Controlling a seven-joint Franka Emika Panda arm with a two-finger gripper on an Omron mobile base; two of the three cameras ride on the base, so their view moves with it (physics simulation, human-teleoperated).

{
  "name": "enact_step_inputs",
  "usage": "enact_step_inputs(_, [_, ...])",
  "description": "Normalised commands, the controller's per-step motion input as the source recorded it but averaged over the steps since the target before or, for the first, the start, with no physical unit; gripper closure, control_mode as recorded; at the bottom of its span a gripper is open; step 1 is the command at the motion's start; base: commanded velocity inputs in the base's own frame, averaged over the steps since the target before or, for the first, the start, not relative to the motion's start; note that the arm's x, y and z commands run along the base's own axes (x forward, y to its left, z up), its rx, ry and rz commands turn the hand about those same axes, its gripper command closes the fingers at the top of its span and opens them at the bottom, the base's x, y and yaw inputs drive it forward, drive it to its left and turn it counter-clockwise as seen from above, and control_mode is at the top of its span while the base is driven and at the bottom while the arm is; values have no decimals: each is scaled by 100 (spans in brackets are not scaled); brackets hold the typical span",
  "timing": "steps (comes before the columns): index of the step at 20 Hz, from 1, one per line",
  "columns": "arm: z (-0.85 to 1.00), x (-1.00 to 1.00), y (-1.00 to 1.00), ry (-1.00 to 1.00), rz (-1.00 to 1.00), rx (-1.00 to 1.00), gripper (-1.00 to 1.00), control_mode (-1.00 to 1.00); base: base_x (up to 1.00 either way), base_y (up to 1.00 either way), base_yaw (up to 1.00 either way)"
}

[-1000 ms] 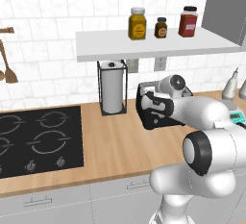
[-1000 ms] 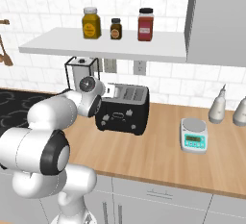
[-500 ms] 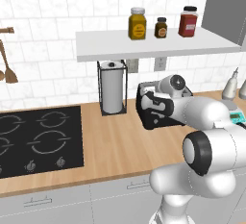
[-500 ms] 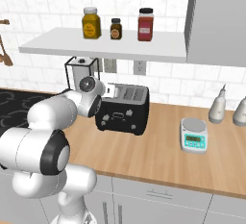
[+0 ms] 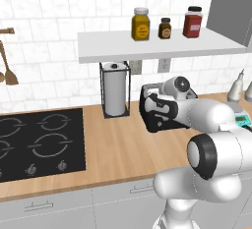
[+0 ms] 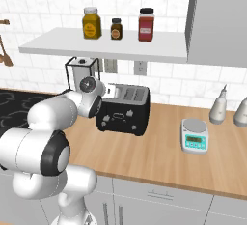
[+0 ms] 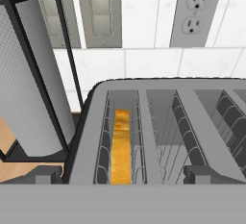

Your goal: Start the toaster. Once the lever pops up, take the bread to the plate on the dining counter.

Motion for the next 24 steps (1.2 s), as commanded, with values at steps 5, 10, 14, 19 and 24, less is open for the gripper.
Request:
enact_step_inputs(5, [0,0,0,0,0,0,-100,-100,0,0,0])
enact_step_inputs(10, [0,0,0,0,0,0,-100,-100,0,0,0])
enact_step_inputs(14, [0,0,0,0,0,0,-100,-100,0,0,0])
enact_step_inputs(19, [0,0,0,0,0,0,-100,-100,0,0,0])
enact_step_inputs(24, [0,0,0,0,0,0,-100,-100,0,0,0])
